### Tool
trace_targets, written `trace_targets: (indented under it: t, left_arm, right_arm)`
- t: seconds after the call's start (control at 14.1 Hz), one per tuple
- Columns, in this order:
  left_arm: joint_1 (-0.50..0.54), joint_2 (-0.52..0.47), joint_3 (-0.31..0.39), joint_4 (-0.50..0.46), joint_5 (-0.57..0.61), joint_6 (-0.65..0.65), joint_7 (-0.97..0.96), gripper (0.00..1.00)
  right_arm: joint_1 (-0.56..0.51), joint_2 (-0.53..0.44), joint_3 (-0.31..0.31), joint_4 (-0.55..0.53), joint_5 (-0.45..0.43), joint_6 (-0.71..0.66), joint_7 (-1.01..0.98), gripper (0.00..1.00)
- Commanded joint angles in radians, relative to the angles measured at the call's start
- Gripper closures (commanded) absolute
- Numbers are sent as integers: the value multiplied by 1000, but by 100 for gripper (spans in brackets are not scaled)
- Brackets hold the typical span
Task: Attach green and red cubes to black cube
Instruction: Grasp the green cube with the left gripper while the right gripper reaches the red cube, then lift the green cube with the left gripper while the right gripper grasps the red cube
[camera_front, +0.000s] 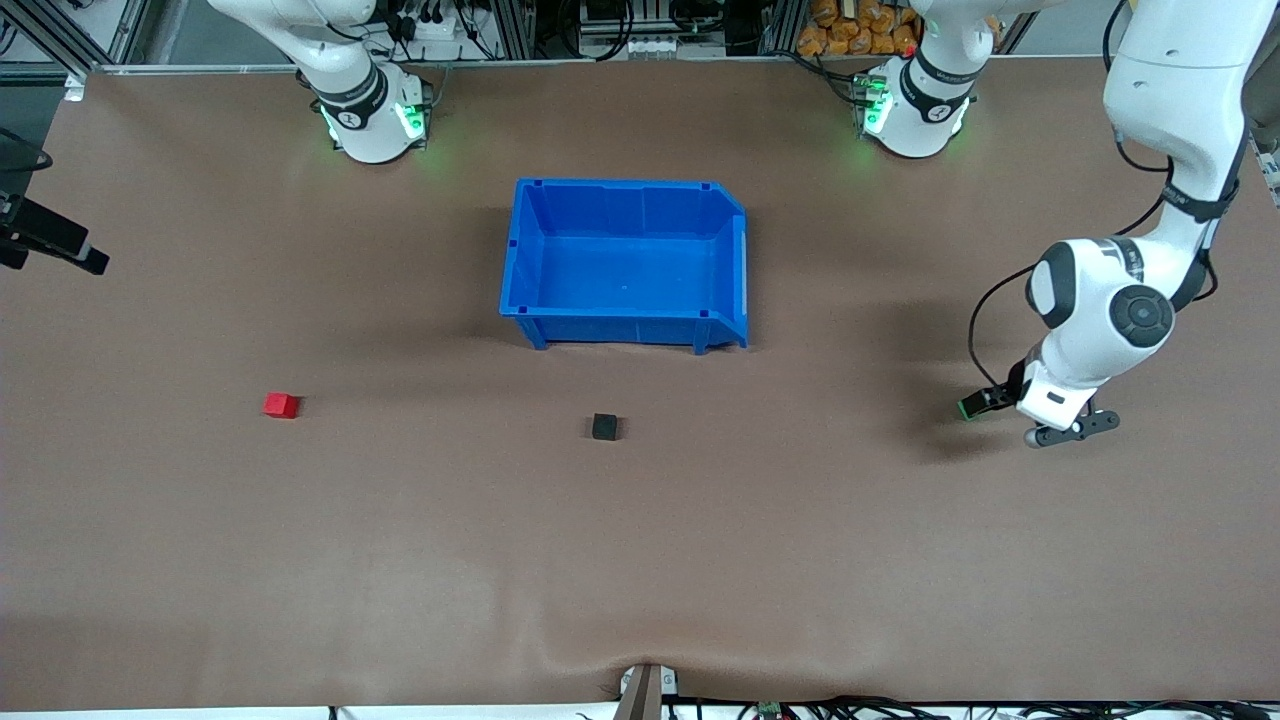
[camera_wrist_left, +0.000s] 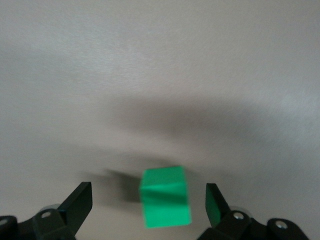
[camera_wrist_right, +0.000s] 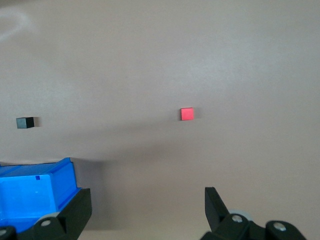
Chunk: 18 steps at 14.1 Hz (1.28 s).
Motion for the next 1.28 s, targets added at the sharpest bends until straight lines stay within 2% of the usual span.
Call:
trace_targets:
  t: [0.0,0.43,0.5,0.71,0.85,1.07,1.14,1.21]
  left_arm:
    - [-22,9,3,26,16,-15,-91,0]
    - [-19,35,1,44,19,-31,-131,0]
    - [-20,32,1,46,19,-49,-151,3]
    - [-31,30,1,63,19,-90,-193,27]
    - [-32,32,1,69,19,-93,-201,42]
    - [-31,35,1,69,19,-93,-204,73]
    - [-32,35,1,69,19,-93,-207,90]
    - [-32,29,0,66,19,-93,-216,100]
  right_arm:
    - [21,34,7,24,2,-16,5,0]
    - [6,197,4,17,1,-74,6,0]
    - [1,238,4,21,2,-66,6,0]
    - [-14,322,3,-11,-25,88,-12,0]
    - [-13,324,3,-92,-35,258,-30,0]
    - [-25,326,3,-190,-61,404,-101,0]
    - [-29,329,3,-216,-61,436,-107,0]
    - [-29,333,3,-253,-62,493,-107,0]
